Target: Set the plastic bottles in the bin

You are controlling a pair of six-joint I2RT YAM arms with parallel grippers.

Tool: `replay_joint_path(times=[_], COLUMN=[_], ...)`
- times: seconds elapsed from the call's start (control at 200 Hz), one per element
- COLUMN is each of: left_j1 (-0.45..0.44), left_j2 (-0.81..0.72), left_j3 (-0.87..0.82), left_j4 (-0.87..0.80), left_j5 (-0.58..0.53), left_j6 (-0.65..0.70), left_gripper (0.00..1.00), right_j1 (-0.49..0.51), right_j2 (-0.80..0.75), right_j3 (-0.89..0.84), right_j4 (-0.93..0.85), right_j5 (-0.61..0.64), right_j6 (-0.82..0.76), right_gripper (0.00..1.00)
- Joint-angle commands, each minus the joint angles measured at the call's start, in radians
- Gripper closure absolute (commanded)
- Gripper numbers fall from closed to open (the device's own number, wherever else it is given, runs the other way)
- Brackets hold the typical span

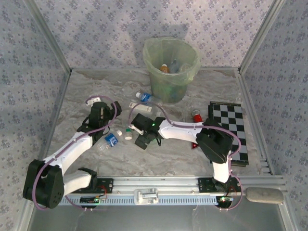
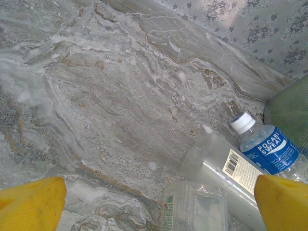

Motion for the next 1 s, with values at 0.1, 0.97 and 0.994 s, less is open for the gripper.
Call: replay_joint_path(times=[0.1,0.97,0.994], left_j1=[0.006,0.006,0.006], left_j2=[-0.002,-0.013,-0.013], left_j3=[0.007,0.009,0.008], left_j4=[0.006,-0.002,-0.002], left_j5=[0.012,0.012,0.012], left_j6=[-0.019,-0.028,-0.029], left_gripper=[0.00,0.00,0.00], right_j1=[0.014,0.042,0.042], right_j2=[0.014,-0.030,-0.031], right_j3=[-0.008,-0.136,-0.136], right_j4=[-0.067,-0.093,-0.094], right_j5=[0.070,0.107,0.107], right_j6=[-0.041,0.006,0.006], right_gripper=[0.02,0.11,0.13])
